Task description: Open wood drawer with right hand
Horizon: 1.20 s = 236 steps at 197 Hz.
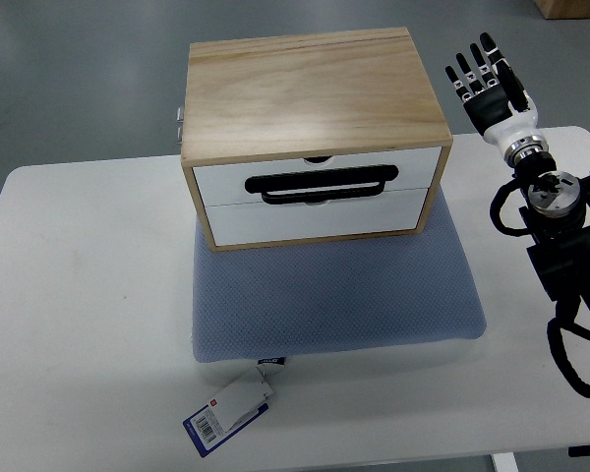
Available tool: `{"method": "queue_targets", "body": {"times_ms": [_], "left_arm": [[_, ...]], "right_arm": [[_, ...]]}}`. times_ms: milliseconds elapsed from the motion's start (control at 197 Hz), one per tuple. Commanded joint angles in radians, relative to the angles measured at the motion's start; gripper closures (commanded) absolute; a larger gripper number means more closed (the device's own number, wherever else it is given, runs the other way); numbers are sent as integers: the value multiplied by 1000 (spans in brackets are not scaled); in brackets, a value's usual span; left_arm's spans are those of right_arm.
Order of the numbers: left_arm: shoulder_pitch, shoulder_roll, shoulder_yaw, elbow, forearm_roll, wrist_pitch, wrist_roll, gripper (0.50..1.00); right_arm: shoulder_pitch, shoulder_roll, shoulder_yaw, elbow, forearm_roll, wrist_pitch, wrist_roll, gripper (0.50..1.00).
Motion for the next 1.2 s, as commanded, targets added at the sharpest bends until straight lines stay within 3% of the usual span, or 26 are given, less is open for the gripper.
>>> {"method": "queue_targets", "body": {"times_ms": [0, 371, 666, 671, 768, 819, 824, 834, 910, 915, 966, 1012, 1017, 1078, 1164, 1169, 1195], "left_arm": [[0, 0, 0, 1, 0, 0, 0, 500], [0, 0, 0, -1, 1, 4, 0, 500], [-2, 0, 2, -2, 5, -6, -1, 500], [-2, 0, 2, -1, 5, -6, -1, 500], [-2, 0, 0, -4, 8, -8, -1, 500], [-2, 0, 0, -4, 8, -8, -1, 500], [-2, 0, 0, -10, 9, -8, -1, 500], [-2, 0, 0, -14, 11, -8, -1, 500], [-2, 0, 0, -20, 11, -8, -1, 500], [-2, 0, 2, -34, 11, -8, -1, 500], [-2, 0, 2, -37, 11, -8, -1, 500], [-2, 0, 2, -37, 11, -8, -1, 500], [-2, 0, 2, -39, 12, -8, 0, 500], [-2, 0, 0, -47, 12, -8, -1, 500], [-2, 0, 0, -47, 12, -8, -1, 500], [-2, 0, -1, -48, 12, -8, -1, 500], [-3, 0, -1, -48, 12, -8, -1, 500]], "right_arm": [[0, -1, 0, 0, 0, 0, 0, 554], [12, -11, -4, 0, 0, -6, -8, 554], [166, -183, -304, 0, -6, -9, -34, 554], [216, -229, -420, 0, -6, -6, -55, 556], [336, -295, -697, 12, -12, -6, -113, 556], [336, -295, -698, 12, -12, -6, -114, 556], [426, -325, -857, 27, -17, -4, -135, 556], [451, -332, -895, 34, -20, -4, -138, 556], [489, -344, -955, 46, -26, -4, -146, 556], [585, -373, -1106, 81, -50, 0, -165, 556], [689, -396, -1245, 132, -81, 5, -199, 556], [689, -396, -1245, 132, -81, 5, -199, 556], [789, -415, -1367, 199, -107, 8, -253, 556], [906, -424, -1498, 284, -109, 12, -322, 556], [962, -422, -1552, 321, -109, 20, -347, 556], [1038, -413, -1636, 381, -107, 41, -371, 556], [1066, -412, -1672, 417, -109, 52, -377, 556]]}}
